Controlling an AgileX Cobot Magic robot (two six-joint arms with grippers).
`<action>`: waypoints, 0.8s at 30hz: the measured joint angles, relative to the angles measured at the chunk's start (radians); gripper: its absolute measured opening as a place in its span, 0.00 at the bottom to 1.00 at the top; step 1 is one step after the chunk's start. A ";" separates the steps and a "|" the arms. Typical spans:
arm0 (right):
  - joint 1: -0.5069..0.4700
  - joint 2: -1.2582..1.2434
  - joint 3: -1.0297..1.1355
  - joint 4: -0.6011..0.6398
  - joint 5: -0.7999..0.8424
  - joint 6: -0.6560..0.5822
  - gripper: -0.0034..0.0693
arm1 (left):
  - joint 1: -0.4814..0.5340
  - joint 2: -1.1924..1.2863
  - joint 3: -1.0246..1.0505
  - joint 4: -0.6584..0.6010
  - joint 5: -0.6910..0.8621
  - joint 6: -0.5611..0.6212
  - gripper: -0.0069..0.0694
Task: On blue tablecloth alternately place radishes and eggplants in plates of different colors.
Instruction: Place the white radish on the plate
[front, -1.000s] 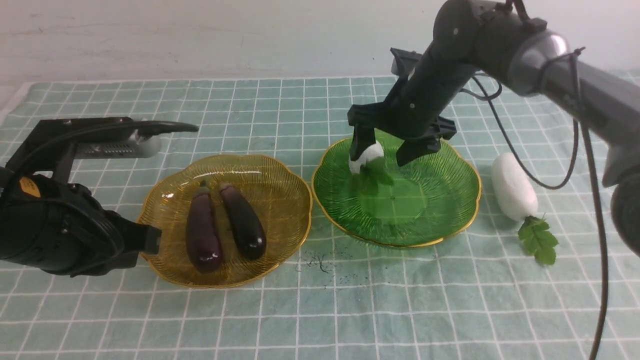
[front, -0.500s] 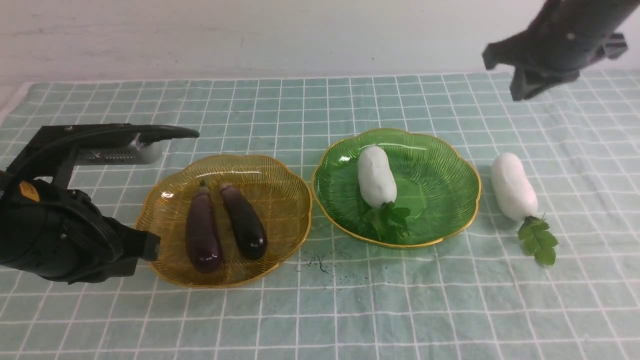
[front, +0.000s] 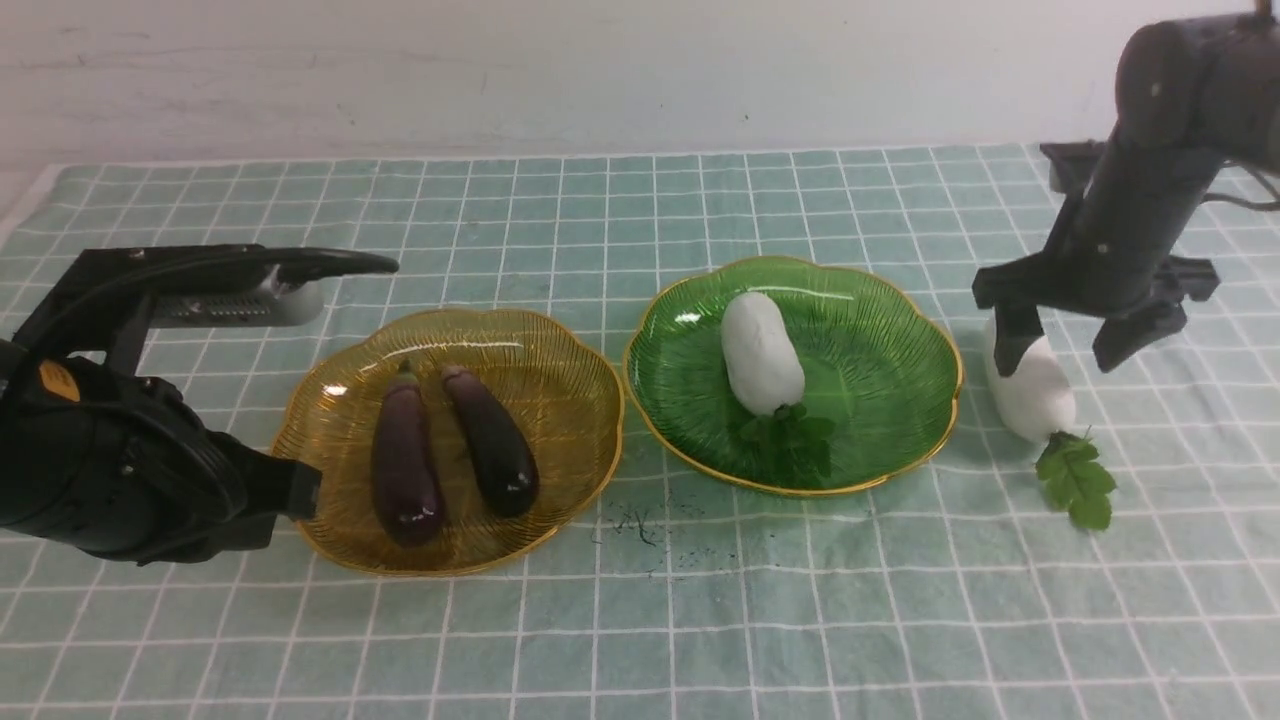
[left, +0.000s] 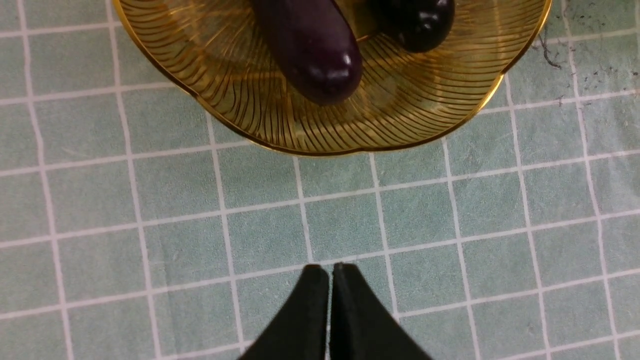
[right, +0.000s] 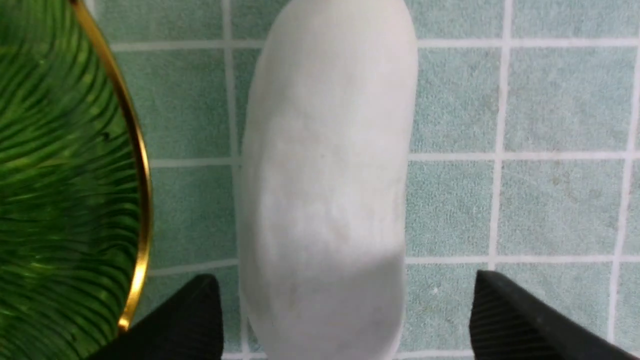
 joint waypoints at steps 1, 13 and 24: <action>0.000 0.012 0.000 0.000 -0.003 0.002 0.90 | 0.000 0.000 0.000 0.000 0.000 0.000 0.08; 0.000 0.038 0.001 -0.024 -0.009 0.034 0.67 | 0.000 0.000 0.000 0.000 0.030 0.000 0.08; 0.088 -0.144 -0.003 0.280 -0.005 -0.036 0.67 | 0.000 0.000 0.000 0.000 0.030 0.000 0.08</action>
